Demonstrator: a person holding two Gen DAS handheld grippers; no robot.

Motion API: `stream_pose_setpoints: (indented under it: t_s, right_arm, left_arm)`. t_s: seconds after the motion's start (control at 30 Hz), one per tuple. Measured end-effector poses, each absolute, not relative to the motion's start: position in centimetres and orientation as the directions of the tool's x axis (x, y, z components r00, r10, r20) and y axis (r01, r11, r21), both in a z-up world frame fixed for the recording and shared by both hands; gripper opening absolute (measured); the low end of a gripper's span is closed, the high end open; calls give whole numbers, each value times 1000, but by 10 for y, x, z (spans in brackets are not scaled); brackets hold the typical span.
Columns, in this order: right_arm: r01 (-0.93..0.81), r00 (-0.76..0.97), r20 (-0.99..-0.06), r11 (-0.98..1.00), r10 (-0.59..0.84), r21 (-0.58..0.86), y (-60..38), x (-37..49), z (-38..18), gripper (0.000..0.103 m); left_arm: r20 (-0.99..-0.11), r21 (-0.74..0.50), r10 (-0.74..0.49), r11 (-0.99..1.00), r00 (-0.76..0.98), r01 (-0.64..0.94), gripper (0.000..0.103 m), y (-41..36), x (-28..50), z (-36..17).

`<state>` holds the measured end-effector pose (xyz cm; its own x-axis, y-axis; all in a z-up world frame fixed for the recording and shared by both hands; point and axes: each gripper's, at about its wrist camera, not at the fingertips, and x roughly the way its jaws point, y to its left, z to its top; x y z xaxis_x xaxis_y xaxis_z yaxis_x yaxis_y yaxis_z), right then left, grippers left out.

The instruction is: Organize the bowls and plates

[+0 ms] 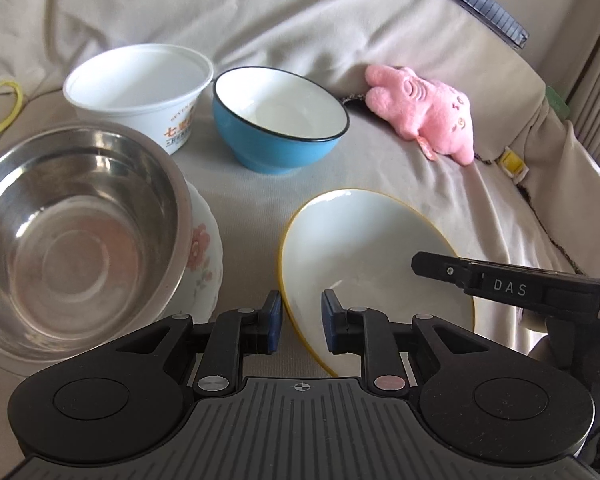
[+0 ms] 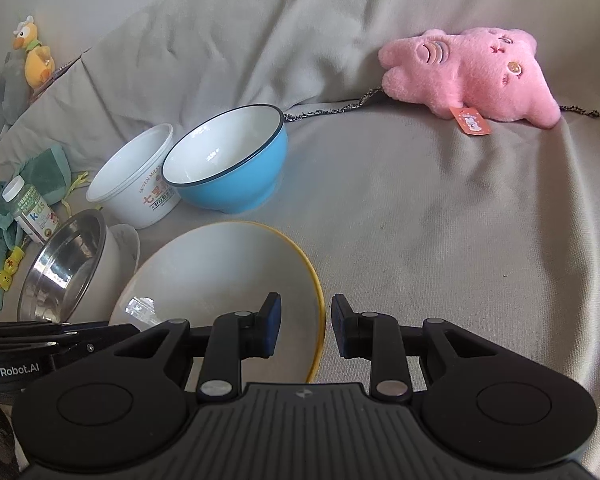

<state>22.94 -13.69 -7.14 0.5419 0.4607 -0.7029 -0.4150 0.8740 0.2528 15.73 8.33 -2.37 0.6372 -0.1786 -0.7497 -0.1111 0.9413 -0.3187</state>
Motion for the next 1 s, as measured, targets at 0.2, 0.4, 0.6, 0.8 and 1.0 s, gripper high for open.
stream_pose_setpoints:
  t_s: [0.2,0.4,0.6,0.8,1.0]
  right_arm:
    - [-437,572,-679,871,461,224,-135,232,-45,28]
    - [-445,579,-653,860,488,248,-133,249,-16,33]
    - [-445,580,-654,862,485,244,-120,259,-11,37]
    - [-447,567,-660,857,494,257,-102,270,-8,39]
    - [-462,562,-672,857,482,228,-91,280,-8,41]
  left_arm:
    - [-726,-350,-206,932,656,-95,25,94,163,-5]
    - [-677,-406,-226,909,700,-99,25,119,185,29]
    - [-699,-368,-189,922,690,-121,25,127,211,37]
    - [-732,-318,-138,935,667,-156,25,128,237,29]
    - [-744,-286,-115,945,658,-159,25,131,250,25]
